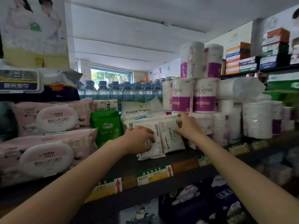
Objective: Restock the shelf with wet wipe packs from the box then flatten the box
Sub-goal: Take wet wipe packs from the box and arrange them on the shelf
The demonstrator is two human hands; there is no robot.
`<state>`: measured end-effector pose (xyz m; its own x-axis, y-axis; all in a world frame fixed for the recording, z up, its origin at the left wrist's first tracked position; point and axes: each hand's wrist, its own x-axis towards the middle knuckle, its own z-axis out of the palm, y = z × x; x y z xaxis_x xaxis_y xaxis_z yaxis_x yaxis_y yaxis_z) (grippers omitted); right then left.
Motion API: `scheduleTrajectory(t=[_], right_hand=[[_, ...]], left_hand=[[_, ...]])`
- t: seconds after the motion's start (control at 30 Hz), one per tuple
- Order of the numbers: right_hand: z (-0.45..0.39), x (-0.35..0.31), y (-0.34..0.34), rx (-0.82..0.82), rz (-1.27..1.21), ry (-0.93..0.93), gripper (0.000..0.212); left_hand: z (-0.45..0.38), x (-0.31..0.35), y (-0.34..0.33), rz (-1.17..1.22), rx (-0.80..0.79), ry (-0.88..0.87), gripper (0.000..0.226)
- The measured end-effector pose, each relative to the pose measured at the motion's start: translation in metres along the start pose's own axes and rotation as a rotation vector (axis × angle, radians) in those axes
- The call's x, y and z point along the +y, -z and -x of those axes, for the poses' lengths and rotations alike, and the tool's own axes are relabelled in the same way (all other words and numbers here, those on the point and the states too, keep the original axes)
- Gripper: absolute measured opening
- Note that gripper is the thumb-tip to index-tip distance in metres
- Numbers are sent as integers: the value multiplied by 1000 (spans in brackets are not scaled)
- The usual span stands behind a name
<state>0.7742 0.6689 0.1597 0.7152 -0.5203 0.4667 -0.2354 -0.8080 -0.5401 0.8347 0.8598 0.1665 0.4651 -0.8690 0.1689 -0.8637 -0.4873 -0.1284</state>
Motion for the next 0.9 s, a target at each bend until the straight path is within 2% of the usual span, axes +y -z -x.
scheduleTrajectory(t=[0.1, 0.23, 0.33, 0.4, 0.47, 0.6, 0.7, 0.77, 0.83, 0.9], right_hand=[[15, -10, 1, 71, 99, 40, 34], [53, -19, 39, 88, 39, -36, 32], [113, -19, 73, -36, 48, -107, 23], [168, -12, 90, -146, 49, -176, 17], [229, -1, 101, -234, 71, -265, 13], [371, 43, 117, -370, 39, -554, 22], [489, 81, 135, -356, 60, -830, 25], [569, 105, 150, -337, 12, -1013, 22], [645, 129, 163, -283, -79, -1163, 10], [720, 150, 171, -192, -136, -1279, 17]], left_hand=[[8, 7, 5, 67, -2, -47, 35], [34, 23, 14, 310, 242, -130, 25], [62, 52, 12, 559, 455, -225, 18], [83, 82, 1, 765, 462, -292, 17], [99, 117, -21, 853, 339, -369, 18], [143, 213, -87, 958, -56, -534, 18], [186, 293, -134, 896, -320, -657, 20], [217, 343, -161, 854, -423, -758, 21], [245, 389, -184, 830, -507, -844, 22], [271, 433, -205, 757, -574, -916, 22]])
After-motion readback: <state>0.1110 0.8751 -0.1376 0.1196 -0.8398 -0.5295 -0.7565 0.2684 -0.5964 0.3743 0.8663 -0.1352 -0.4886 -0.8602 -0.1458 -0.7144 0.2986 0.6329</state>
